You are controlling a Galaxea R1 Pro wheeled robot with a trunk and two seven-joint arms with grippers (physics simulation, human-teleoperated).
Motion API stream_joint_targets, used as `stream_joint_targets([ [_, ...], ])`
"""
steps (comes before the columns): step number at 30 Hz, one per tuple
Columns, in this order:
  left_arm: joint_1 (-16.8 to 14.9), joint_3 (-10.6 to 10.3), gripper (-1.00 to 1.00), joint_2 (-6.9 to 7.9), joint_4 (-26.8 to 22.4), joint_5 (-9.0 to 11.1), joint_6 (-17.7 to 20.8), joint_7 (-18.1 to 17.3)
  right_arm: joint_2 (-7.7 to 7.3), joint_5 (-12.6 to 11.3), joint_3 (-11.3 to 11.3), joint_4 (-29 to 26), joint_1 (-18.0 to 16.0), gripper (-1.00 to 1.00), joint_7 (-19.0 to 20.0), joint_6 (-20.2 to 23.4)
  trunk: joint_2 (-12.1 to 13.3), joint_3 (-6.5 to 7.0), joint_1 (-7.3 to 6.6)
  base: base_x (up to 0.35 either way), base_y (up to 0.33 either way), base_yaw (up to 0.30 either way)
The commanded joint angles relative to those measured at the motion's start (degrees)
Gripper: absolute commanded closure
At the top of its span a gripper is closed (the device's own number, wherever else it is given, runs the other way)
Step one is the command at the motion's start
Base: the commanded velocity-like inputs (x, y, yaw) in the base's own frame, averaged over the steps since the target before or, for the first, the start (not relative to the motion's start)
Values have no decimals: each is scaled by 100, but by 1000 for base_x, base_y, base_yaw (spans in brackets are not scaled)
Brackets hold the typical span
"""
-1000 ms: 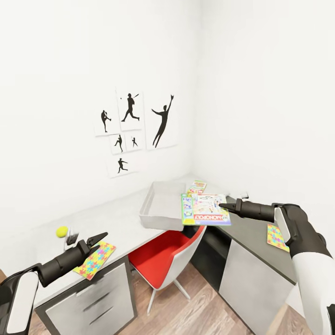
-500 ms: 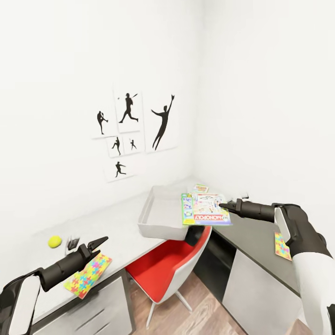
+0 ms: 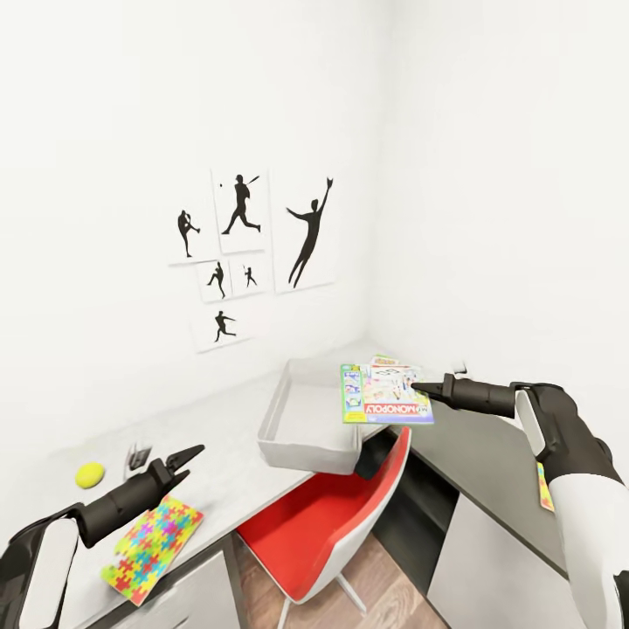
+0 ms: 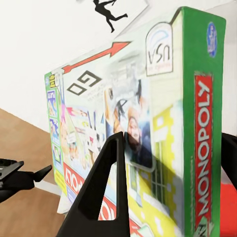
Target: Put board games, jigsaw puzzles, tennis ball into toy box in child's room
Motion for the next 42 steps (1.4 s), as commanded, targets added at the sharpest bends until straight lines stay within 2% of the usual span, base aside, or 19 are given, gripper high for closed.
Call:
stream_joint_targets([
  [1,-4,-2,-100,-1,2,-24,28,-34,1,-37,-3,3,-2,100,-9,42,-5,-2,3,36,0,6],
  [9,-9,-33,-100,1,-8,-3,32,-48,12,-23,4,70,-40,100,-80,48,-5,-2,3,20,0,3],
  [12,-18,-39,-100,-1,-48,12,42,-53,137,-30,25,265,-142,100,-398,54,-5,-2,3,6,0,1],
  [13,-56,-36,-100,5,-65,21,52,-51,352,-31,18,428,-321,100,-772,56,-5,-2,3,3,0,0],
  [17,-330,-35,-100,8,-96,27,96,-40,837,-37,-19,903,-785,100,-1822,29,-5,-2,3,2,0,0],
  [18,-497,-37,-100,6,-103,24,111,-32,996,-47,-100,1175,-996,100,-2402,-78,-5,-2,3,0,0,0],
  [21,-718,-36,-100,5,-107,23,124,-20,1144,-77,-284,1500,-1303,100,-3139,-366,-5,-2,3,0,0,0],
  [24,-860,-40,-100,-4,-84,27,129,-14,1304,-100,-405,1762,-1592,100,-3706,-606,-5,-2,3,0,0,0],
  [25,-860,-40,-100,-4,-84,27,129,-14,1304,-100,-405,1762,-1592,100,-3706,-606,-5,-2,3,0,0,0],
  [28,-940,-42,-100,-24,-65,45,137,-20,1475,-114,-471,1972,-1766,100,-4144,-735,-5,-1,3,0,0,0],
  [30,-970,-43,-100,-61,-84,111,140,-25,1545,-121,-498,2048,-1819,100,-4318,-778,-5,-1,3,0,0,0],
  [36,-990,-44,-100,-135,-199,306,145,-25,1610,-132,-539,2126,-1861,100,-4500,-815,-5,-1,3,7,0,0],
  [40,-990,-44,-100,-158,-248,370,141,-25,1619,-161,-550,2146,-1863,100,-4473,-821,-5,-1,3,146,0,0],
  [42,-989,-48,-100,-166,-263,390,139,-25,1620,-186,-548,2153,-1855,100,-4331,-817,-5,-1,3,249,0,0],
])
